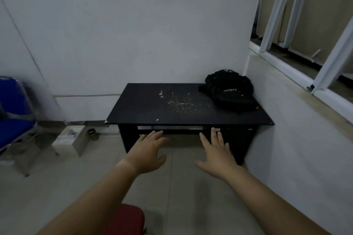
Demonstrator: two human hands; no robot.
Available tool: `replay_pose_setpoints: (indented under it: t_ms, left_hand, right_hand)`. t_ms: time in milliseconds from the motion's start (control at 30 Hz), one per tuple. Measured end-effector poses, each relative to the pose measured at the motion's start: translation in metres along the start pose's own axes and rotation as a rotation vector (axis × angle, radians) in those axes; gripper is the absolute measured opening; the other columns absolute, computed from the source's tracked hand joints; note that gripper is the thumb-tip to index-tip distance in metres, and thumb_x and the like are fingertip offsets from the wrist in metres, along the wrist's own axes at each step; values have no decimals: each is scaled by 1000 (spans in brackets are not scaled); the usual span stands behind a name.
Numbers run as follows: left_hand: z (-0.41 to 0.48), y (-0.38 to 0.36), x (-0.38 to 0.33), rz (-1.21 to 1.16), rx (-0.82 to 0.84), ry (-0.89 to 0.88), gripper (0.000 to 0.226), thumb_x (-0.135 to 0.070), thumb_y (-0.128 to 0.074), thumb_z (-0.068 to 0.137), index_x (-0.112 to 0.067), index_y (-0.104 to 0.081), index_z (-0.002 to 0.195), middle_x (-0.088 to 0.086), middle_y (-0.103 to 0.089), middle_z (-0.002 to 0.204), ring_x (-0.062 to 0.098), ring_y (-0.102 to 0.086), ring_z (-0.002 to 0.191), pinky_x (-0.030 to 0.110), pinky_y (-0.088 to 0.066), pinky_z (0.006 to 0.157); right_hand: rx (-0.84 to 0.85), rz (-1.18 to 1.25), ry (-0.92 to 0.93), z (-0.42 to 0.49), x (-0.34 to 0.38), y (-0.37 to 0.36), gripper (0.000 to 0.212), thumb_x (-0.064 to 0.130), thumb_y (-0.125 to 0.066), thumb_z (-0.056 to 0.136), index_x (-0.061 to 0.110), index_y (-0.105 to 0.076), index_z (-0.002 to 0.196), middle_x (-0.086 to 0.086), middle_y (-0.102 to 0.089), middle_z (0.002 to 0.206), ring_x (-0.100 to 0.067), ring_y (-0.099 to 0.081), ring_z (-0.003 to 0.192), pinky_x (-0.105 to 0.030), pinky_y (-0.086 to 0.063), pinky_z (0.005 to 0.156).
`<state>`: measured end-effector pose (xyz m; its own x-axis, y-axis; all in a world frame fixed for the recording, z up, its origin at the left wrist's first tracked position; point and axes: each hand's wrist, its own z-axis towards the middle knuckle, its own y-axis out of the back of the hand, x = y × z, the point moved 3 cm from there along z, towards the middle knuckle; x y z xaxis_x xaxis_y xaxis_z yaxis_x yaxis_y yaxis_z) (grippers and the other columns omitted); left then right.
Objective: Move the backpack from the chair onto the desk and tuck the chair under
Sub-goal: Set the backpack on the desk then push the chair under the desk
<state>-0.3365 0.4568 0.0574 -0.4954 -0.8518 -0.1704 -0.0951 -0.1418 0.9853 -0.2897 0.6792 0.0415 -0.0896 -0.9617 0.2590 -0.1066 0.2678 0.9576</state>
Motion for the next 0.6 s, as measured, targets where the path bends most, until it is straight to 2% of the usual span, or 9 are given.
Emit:
replay_pose_setpoints:
  t_ms: [333, 433, 600]
  left_hand:
    - [-124, 16, 53, 34, 4, -2, 63, -45, -52, 92, -28, -32, 150, 0, -19, 164, 22, -14, 151, 46, -19, 123]
    - [-175, 4, 79, -6, 22, -10, 70, -54, -51, 90, -29, -29, 151, -1, -16, 164, 20, -12, 152, 46, -16, 123]
    - [-292, -39, 150, -9, 187, -33, 86, -72, -47, 81, -32, -21, 153, -1, -12, 165, 21, -7, 152, 49, -11, 122]
  right_hand:
    - [-54, 23, 28, -88, 106, -31, 96, 42, -62, 86, 29, 4, 154, -10, 27, 159, -29, 23, 146, -53, -2, 121]
    - [-14, 80, 21, -116, 147, -62, 97, 42, -63, 85, 30, 4, 154, -9, 27, 159, -28, 23, 146, -51, -1, 121]
    - [146, 156, 85, -180, 238, -155, 102, 62, -60, 81, 32, 4, 154, -5, 33, 157, -25, 28, 144, -52, 0, 121]
